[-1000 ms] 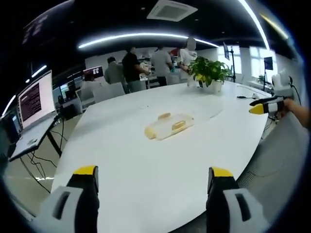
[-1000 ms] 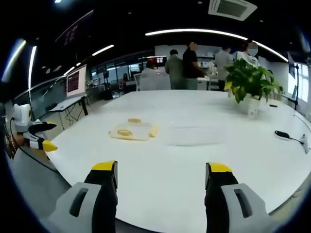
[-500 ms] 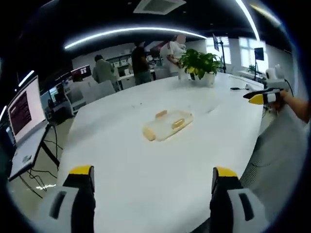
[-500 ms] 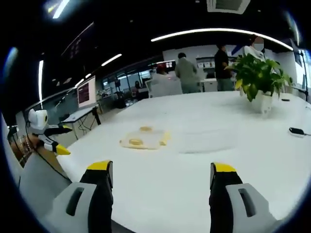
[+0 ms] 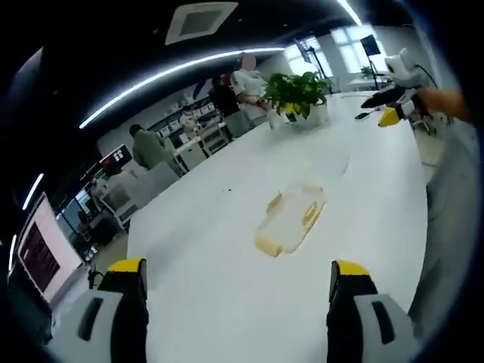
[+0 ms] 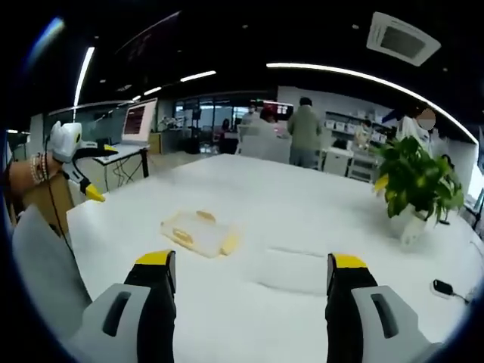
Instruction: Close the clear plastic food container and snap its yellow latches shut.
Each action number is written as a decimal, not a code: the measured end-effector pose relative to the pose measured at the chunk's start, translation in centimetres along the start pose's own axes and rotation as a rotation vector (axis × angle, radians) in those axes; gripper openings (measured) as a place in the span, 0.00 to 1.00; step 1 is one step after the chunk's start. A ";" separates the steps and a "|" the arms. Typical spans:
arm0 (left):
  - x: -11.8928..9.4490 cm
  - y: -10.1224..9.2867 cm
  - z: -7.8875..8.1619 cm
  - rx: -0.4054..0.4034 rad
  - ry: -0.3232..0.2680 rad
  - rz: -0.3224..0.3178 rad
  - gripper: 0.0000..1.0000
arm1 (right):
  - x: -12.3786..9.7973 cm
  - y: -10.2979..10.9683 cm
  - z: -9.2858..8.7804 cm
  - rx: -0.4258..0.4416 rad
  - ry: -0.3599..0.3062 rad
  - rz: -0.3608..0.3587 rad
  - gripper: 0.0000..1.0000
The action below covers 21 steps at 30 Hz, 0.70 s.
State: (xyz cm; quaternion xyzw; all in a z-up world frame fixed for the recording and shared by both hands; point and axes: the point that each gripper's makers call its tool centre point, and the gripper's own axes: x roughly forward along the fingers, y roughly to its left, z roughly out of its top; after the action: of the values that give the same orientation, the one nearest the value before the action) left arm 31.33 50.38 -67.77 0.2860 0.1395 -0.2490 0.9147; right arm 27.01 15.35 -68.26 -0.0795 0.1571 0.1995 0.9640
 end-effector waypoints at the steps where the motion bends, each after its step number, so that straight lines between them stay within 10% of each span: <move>1: 0.3 0.5 0.9 0.003 -0.029 0.005 0.99 | 0.2 -0.1 0.2 -0.009 -0.001 0.002 0.80; 8: 1.5 3.1 6.2 0.015 -0.179 0.031 0.99 | 1.6 -0.6 1.1 -0.032 0.004 0.017 0.80; 21: 0.8 2.9 11.1 0.053 -0.239 -0.067 0.98 | 1.2 -1.2 1.8 -0.041 -0.011 0.037 0.79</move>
State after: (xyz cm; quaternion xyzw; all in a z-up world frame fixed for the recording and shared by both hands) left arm 34.82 45.58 -57.91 0.2737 0.0322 -0.3151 0.9082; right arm 29.06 15.11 -66.91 -0.0950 0.1490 0.2208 0.9592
